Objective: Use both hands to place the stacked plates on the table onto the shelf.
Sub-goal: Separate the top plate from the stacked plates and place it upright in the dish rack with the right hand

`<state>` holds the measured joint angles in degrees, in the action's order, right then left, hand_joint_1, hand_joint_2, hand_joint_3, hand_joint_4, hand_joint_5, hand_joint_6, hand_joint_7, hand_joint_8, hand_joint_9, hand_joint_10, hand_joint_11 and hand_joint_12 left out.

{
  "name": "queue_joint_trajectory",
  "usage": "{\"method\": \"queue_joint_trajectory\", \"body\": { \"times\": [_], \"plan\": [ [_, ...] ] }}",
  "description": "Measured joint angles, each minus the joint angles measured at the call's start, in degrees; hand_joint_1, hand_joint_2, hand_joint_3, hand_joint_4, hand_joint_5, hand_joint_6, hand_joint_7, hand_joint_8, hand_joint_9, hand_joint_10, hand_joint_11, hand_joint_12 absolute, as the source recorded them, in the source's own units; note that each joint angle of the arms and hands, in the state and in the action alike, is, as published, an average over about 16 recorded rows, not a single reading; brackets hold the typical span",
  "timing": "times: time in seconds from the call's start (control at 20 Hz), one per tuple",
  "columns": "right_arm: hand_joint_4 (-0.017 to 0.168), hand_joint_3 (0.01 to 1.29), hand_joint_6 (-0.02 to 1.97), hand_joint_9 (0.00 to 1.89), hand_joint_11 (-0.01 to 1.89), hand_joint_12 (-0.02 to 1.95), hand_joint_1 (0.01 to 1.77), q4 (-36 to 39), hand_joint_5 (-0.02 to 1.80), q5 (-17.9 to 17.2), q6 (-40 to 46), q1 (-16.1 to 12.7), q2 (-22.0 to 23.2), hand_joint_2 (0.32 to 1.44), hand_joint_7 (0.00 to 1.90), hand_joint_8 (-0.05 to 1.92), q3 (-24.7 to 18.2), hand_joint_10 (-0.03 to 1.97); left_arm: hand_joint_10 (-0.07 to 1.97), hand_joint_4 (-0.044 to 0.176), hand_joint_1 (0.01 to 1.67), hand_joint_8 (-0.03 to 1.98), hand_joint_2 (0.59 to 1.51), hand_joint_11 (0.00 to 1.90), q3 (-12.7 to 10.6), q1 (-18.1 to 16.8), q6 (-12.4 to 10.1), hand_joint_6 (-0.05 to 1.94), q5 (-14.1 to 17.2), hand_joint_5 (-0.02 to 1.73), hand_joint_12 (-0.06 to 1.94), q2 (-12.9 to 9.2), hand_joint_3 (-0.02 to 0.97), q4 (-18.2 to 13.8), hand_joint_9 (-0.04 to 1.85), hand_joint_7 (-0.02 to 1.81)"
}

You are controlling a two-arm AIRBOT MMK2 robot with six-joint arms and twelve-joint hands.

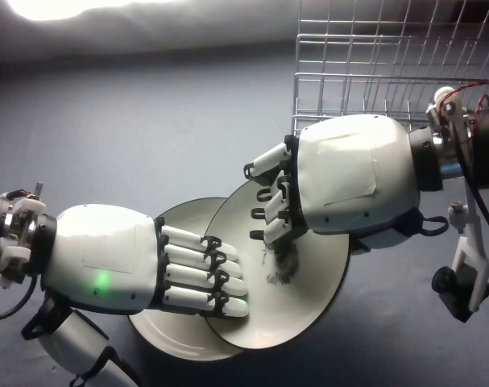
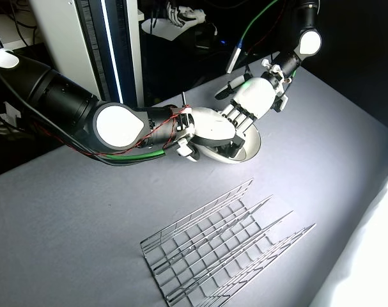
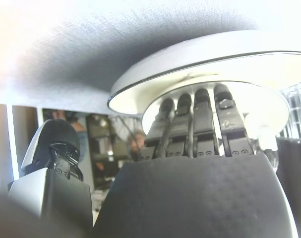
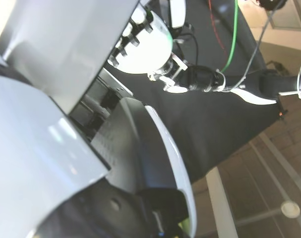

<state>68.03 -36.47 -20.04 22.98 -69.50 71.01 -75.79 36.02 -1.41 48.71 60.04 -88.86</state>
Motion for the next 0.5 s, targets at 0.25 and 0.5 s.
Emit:
{"method": "queue_joint_trajectory", "body": {
  "times": [0.25,0.5],
  "plan": [
    [-0.009,0.01,0.52,0.88,0.52,1.39,1.24,-1.0,0.79,-0.5,-0.2,-0.4,0.2,0.99,0.88,0.51,-0.2,0.87,0.00,0.001,0.01,-0.01,1.167,0.01,0.6,-2.0,0.0,-0.01,-0.4,-0.01,0.01,-2.0,0.018,2.0,0.01,0.00],
    [-0.008,0.01,0.70,0.87,0.57,1.39,1.25,-1.8,0.80,-0.7,-0.2,-1.1,0.6,0.99,0.90,0.68,-0.7,1.17,0.00,0.001,0.01,0.00,1.170,0.01,1.7,-5.2,-0.2,0.00,-0.5,0.00,0.01,-5.0,0.018,3.8,0.02,0.02]
  ]
}}
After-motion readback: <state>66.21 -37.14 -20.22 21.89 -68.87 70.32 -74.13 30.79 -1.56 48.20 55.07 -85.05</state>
